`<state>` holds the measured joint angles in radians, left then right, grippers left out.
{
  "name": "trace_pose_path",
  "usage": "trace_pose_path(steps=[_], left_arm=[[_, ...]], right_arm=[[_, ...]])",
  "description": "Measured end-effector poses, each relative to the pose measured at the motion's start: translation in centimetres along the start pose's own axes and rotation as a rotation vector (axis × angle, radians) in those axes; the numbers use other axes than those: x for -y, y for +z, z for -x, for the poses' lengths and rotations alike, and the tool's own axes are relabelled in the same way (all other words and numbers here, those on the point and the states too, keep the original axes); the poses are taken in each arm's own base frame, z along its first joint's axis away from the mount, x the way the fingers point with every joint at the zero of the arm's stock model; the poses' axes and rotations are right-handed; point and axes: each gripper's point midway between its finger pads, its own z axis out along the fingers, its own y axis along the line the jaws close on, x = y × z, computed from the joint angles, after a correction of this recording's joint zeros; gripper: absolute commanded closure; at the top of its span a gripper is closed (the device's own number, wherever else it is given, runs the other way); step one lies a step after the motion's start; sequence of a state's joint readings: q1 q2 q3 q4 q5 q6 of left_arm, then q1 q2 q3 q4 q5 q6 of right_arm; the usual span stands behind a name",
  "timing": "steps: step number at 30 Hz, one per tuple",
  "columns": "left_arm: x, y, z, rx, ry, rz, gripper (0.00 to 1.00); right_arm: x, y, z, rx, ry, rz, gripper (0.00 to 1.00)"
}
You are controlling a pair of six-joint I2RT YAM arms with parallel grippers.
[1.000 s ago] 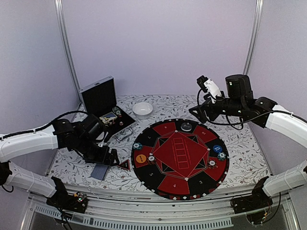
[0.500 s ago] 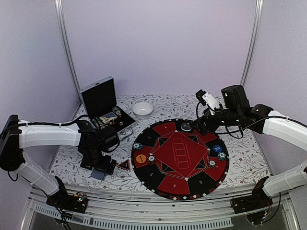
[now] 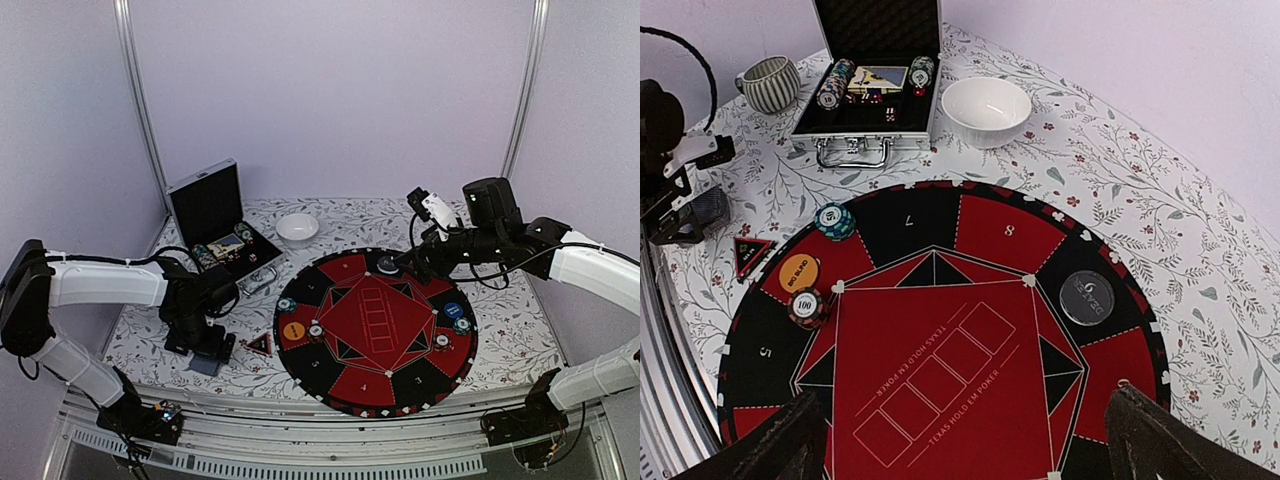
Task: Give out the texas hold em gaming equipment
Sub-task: Pick up the face-down deck piles from the corner of the board.
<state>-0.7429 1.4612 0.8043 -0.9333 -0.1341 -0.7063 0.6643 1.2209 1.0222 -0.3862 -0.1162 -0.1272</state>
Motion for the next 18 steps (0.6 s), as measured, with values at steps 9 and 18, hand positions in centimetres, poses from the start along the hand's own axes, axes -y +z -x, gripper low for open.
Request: trace_pose_path(steps=[9,18], left_arm=[[0.5,1.2,0.5,-0.009,0.019,-0.059,0.03],[1.2,1.9,-0.2,-0.068,0.035,-0.093,0.13]], right_arm=[[-0.3,0.0,-0.2,-0.010,0.001,0.019,0.01],[-0.4,0.1,-0.4,-0.015,0.001,0.024,0.01]])
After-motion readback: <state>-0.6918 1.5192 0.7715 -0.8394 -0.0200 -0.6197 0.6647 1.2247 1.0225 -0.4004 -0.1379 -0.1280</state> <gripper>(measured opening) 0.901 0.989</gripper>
